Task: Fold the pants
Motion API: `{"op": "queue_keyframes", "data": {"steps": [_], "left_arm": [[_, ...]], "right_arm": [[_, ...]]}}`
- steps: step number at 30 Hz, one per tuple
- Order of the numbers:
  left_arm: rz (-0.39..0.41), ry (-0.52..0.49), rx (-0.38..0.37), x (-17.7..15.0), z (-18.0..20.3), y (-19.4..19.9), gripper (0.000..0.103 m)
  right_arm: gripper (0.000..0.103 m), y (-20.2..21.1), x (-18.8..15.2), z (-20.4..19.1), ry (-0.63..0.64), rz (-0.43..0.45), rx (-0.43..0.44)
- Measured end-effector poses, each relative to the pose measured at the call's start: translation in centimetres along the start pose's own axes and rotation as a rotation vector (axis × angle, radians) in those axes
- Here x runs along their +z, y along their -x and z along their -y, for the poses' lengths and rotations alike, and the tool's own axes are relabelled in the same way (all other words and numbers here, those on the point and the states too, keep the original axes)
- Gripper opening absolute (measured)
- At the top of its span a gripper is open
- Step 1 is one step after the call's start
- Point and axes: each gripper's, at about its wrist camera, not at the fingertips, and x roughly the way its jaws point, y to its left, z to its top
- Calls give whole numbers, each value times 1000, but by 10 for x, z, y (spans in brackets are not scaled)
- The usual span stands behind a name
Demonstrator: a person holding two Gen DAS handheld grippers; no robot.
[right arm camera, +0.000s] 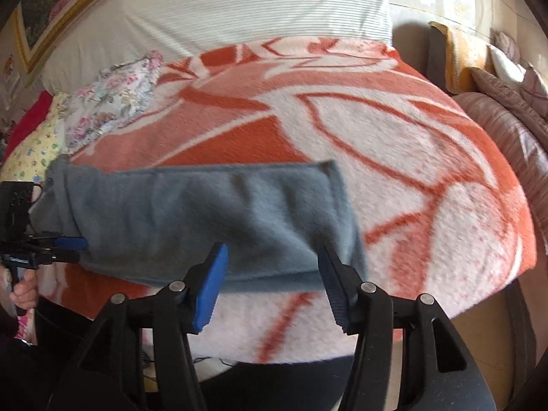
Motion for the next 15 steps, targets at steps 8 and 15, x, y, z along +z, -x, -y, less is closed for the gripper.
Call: {"op": "queue_keyframes", "data": {"steps": [8,15], "left_arm": [[112,128,94,-2,-50,52,51],[200,257,174,-10,-103,101,52]], "right_arm": [[56,-52,22,-88,98,-40,177],[56,-99,34,-172,188,-88,325]]}}
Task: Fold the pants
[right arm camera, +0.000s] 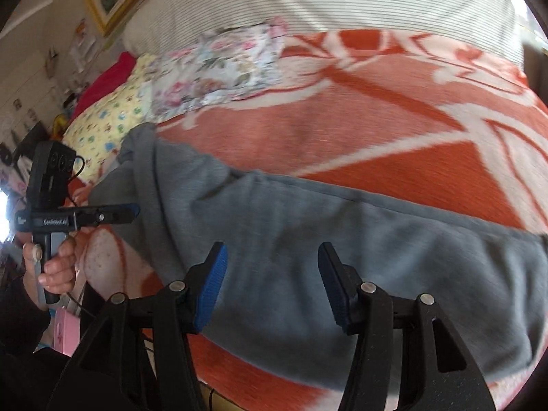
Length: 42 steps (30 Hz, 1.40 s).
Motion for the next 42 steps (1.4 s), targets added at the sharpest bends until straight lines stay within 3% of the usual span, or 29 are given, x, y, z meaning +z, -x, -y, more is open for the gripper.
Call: {"op": "queue_keyframes", "data": {"steps": [13,18,27,30,42], "left_arm": [[191,184,192,61,-117,81,61],[211,217,237,100,-159,97,65],[112,190,291,175,-214,75,69],[54,160,346,195,-227,57,70],[-81,124,421,208,-253,17,69]], "right_arm": [[56,-57,45,-76,135,-54,145],[56,-78,60,-98,157,-70,178],[56,-116,71,-132,199,-122,217],[56,-125,74,-137,207,-137,216],[56,-147,80,-141,230,-158,178]]}}
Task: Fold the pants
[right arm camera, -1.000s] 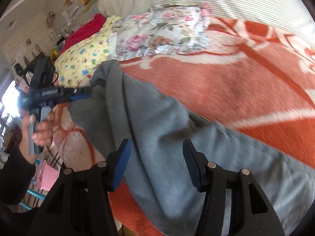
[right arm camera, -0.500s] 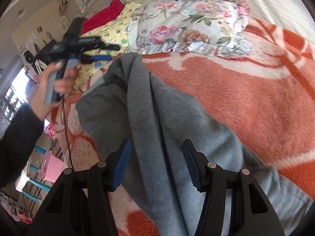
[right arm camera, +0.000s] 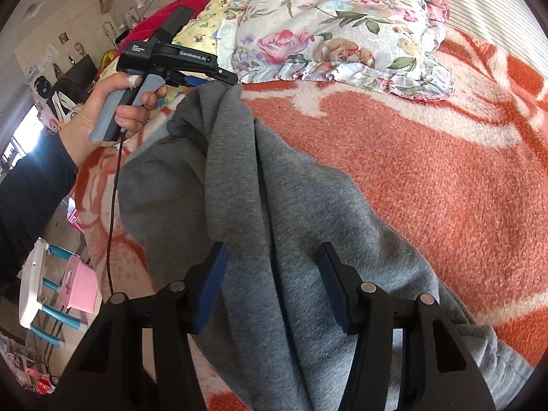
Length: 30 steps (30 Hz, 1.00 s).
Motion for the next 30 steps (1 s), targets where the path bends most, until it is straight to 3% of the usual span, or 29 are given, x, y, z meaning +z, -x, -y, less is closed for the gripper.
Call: {"op": "queue_keyframes", "data": {"steps": [2,5,8,11,17,19,20,21,22,25,26,27,29,30], "left_arm": [[-2,-2,-12,-4,-1,-3,54],[29,-49,-12,-12,5,3,38],[96,-92,-1,-21,16,22,30],[175,-88,-24,-31,15,53,28],[305,-16,-139,-69,-1,111,28],[315,6,-167,-78,-3,119,27],[322,13,-176,-85,-7,124,27],[329,16,-180,-90,-9,127,27],[332,22,-183,-94,-10,128,27],[340,39,-196,-108,-16,134,27],[344,44,-193,-112,-19,136,27],[345,50,-197,-116,-21,138,27],[349,59,-202,-122,-26,141,26],[353,62,-202,-125,-28,142,26]], "right_arm": [[56,-5,1,-2,12,-8,-17],[42,-9,1,-3,25,-18,-39],[17,-5,3,-3,19,-5,-48],[6,9,4,-7,30,32,-26],[7,26,5,-27,77,69,0],[15,16,6,-27,59,25,19],[27,10,5,-27,50,8,28],[46,3,4,-28,47,-5,4],[52,-1,2,-30,52,-10,-18],[52,-13,-6,-37,81,-18,-51],[37,-15,-9,-38,83,-27,-60],[15,-18,-9,-39,81,-37,-64],[0,-16,-11,-41,83,-38,-89],[0,-13,-12,-43,87,-30,-89]]}}
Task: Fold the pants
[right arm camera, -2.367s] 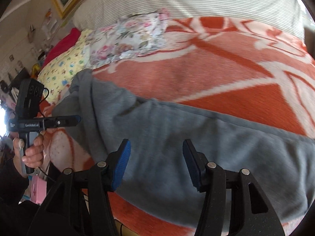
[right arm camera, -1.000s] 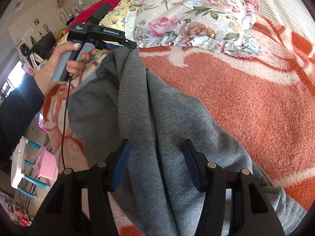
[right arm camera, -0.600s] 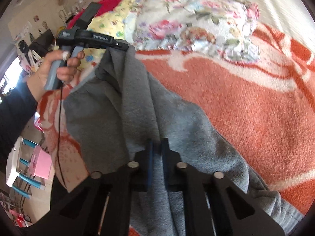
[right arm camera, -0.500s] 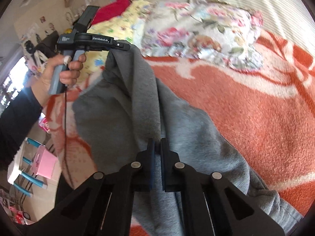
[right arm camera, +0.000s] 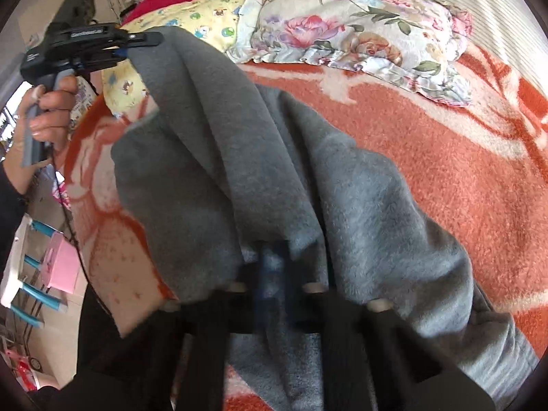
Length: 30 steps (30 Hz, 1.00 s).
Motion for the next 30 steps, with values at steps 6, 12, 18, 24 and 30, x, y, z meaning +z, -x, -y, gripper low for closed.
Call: {"op": "queue_keyframes", "data": {"steps": [6,12,18,24,30], "left_arm": [[55,18,-29,-21,-12,26,26],[51,21,-27,-37,-16,37,26],[61,5,-36,-40,-13,43,26],[109,-12,6,-52,-19,54,26],[111,73,16,-88,-56,52,26]], "right_arm": [[0,31,-1,-27,88,48,63],[91,17,12,-44,173,116,-30],[11,-20,18,-24,40,-3,15],[7,14,7,-49,114,38,122],[7,5,-8,-89,253,-9,142]]}}
